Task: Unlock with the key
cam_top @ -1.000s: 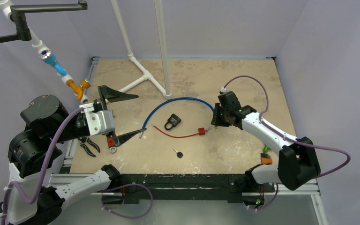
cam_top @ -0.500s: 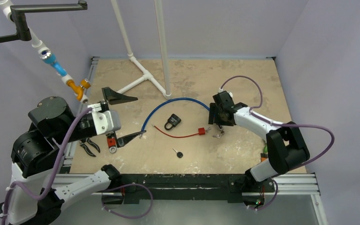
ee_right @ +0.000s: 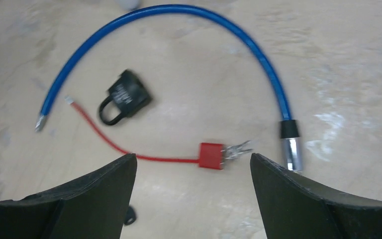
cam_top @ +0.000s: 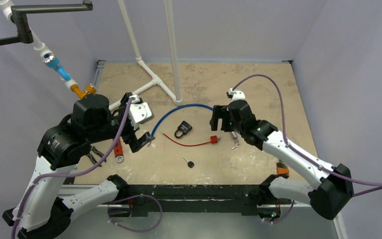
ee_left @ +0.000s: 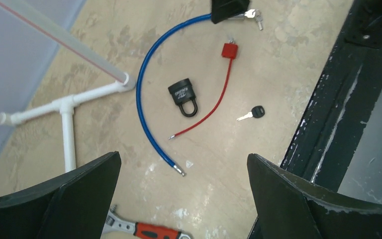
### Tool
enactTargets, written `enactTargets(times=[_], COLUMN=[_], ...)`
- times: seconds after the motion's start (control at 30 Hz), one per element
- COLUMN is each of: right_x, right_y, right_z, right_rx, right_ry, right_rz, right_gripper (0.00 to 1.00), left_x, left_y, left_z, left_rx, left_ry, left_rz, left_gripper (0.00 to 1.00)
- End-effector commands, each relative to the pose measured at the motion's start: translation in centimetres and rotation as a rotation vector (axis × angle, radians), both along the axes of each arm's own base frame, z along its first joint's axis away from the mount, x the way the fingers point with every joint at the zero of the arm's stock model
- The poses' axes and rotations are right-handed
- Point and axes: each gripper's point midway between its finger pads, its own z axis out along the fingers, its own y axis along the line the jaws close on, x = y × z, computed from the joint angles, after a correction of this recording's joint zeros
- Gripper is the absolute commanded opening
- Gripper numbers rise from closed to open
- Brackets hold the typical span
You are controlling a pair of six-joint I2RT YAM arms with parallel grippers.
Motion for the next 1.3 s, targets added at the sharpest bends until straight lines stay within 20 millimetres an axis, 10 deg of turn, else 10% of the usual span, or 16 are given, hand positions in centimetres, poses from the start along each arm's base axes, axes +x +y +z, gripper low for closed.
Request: enactTargets(times=[0.0, 0.4, 0.8, 1.27], right_x=[-4.4, -13.4, -14.7, -16.7], right_y=[5.1, 12.4, 12.6, 14.0], right_z=[0.1, -5.5, -11.3, -12.2], right_rx=[0.050, -0.008, -0.123, -0.088], right_ry=[-0.028, 0.029, 0.121, 0.081], right_rz=[0.207, 0.515, 0.476, 0.473], right_gripper=[0.85, 0.83, 0.81, 0.97], left_x=[2.0, 1.3, 1.7, 1.6], left_y=[2.2, 3.3, 2.8, 1.9], left_z=[-3.0, -9.4, -12.8, -13.5], left_rx=[0.107, 0.144, 0.175, 0.166], left_ry=[0.175, 0.317, 0.352, 0.385], left_rz=[0.193, 0.179, 0.117, 0.058], left_gripper=[1.00, 1.00, 1.00, 1.00])
